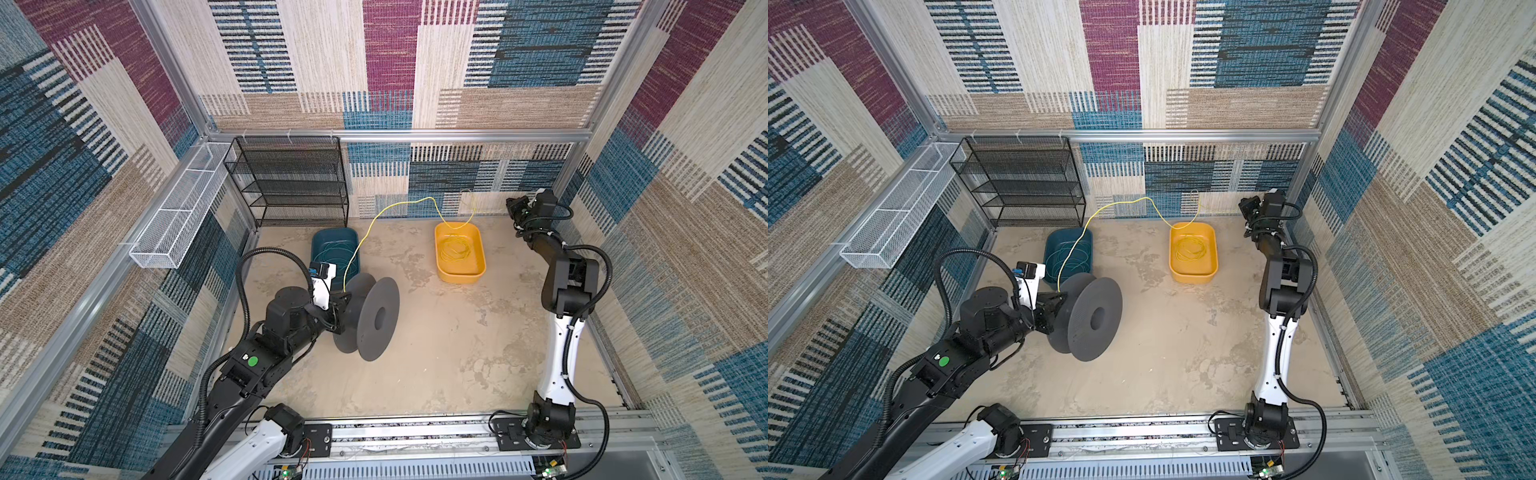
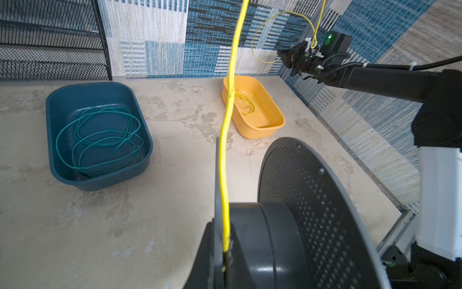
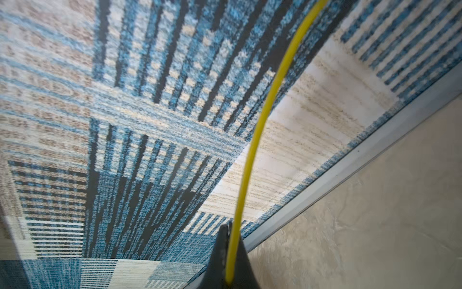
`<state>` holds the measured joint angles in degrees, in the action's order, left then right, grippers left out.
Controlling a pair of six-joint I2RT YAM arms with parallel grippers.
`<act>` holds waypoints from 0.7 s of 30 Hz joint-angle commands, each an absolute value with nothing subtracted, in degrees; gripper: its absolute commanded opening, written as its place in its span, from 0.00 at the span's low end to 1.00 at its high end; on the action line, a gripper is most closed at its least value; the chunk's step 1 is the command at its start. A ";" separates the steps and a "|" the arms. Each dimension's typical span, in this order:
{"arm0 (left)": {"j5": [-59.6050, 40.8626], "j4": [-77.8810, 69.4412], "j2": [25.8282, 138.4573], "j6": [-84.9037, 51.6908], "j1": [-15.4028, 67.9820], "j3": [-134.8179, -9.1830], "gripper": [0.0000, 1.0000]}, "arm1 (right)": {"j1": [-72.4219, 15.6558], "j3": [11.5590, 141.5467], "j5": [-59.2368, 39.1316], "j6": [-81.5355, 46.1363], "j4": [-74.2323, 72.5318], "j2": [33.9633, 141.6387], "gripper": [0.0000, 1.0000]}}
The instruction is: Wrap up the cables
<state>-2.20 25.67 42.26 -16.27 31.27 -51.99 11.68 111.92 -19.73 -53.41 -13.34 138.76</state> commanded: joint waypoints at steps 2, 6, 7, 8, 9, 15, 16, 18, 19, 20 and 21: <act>-2.89 25.47 41.17 -14.43 31.16 -57.20 0.00 | 11.32 107.06 -15.71 -49.23 -13.18 134.53 0.00; -3.67 27.51 41.82 -13.68 30.90 -64.26 0.00 | 10.08 101.47 -10.79 -44.90 -12.12 129.98 0.00; -3.78 27.66 41.90 -13.30 30.75 -66.11 0.00 | 9.74 100.11 -9.41 -43.78 -11.96 128.62 0.00; -3.32 27.80 42.16 -13.26 30.68 -67.77 0.00 | 9.54 98.37 -8.02 -42.80 -11.95 127.16 0.00; -2.99 27.71 42.59 -13.20 30.56 -69.83 0.00 | 9.03 96.02 -6.04 -41.56 -12.04 125.30 0.00; -2.02 25.48 45.67 -13.74 29.83 -80.40 0.00 | 5.99 82.23 3.46 -35.50 -13.37 115.22 0.00; -1.16 25.33 46.16 -13.90 29.84 -81.79 0.00 | 5.58 80.00 4.48 -34.69 -13.73 113.50 0.00; -0.28 23.62 47.42 -14.54 29.67 -83.95 0.00 | 4.40 74.78 7.10 -32.93 -14.74 109.82 0.00; 0.30 23.16 48.10 -15.09 29.65 -84.89 0.00 | 3.78 72.58 8.38 -32.19 -15.31 108.10 0.00; 0.81 21.90 48.59 -15.45 29.58 -85.47 0.00 | 3.15 69.98 9.44 -30.99 -16.18 106.12 0.00; 1.23 20.79 49.15 -15.68 29.54 -86.10 0.00 | 2.84 68.37 9.70 -30.26 -15.91 104.85 0.00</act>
